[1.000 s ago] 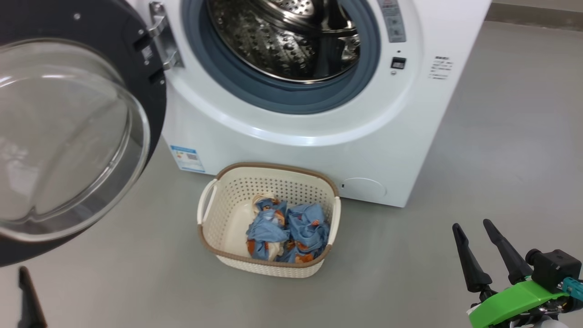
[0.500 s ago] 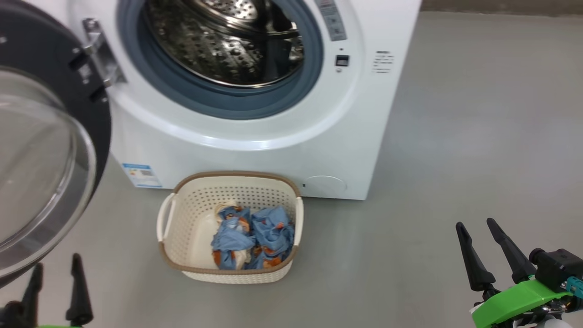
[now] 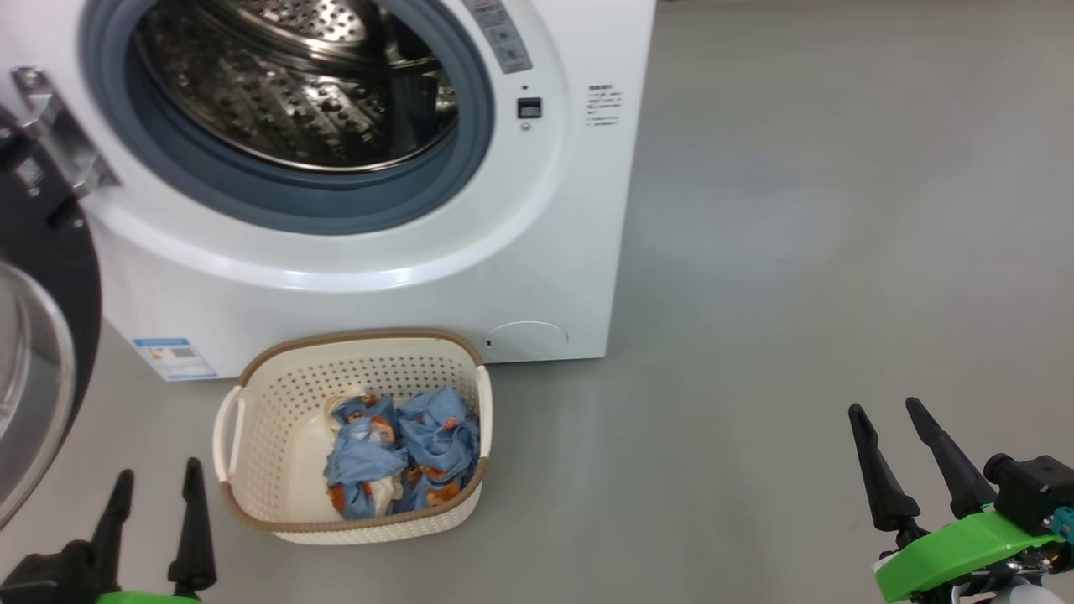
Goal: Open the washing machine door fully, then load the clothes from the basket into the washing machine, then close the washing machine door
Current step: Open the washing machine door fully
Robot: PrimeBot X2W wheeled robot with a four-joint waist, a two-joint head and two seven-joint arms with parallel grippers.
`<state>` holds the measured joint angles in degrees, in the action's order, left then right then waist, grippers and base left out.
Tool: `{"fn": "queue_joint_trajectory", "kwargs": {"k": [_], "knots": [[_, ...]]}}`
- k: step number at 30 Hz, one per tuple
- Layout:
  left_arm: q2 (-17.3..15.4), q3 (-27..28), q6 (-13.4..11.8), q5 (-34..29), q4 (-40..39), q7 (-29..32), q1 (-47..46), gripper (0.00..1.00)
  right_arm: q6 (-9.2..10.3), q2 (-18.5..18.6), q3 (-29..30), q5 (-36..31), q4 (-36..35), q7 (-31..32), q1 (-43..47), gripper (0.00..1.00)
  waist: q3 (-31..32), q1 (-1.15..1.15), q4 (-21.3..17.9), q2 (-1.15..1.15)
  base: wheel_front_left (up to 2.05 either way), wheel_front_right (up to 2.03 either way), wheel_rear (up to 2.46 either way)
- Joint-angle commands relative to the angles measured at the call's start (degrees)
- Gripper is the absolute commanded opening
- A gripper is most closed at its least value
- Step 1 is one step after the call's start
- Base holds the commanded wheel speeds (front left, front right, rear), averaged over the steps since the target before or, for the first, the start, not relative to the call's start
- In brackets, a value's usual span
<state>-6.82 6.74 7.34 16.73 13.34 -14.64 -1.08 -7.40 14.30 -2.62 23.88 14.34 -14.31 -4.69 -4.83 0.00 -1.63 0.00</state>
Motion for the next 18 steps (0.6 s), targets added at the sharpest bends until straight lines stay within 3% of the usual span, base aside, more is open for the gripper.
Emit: {"fn": "queue_joint_trajectory", "kwargs": {"k": [1, 18], "knots": [[-1.53, 1.44, 0.14, 0.68, -1.57, -0.36, -0.36, 1.00, -0.09, 0.68, -0.78, 0.30, -1.46, -0.69, -0.64, 1.00, 0.13, 0.00, -1.03, 0.00, 0.00, 0.00, 0.00], [-2.40, -1.70, 0.14, 1.69, -2.77, -0.36, 1.08, 1.00, -0.09, 0.19, 0.20, 0.10, -1.49, -0.69, 0.78, 1.00, 1.54, 0.00, -2.62, 0.00, 0.00, 0.00, 0.00]]}}
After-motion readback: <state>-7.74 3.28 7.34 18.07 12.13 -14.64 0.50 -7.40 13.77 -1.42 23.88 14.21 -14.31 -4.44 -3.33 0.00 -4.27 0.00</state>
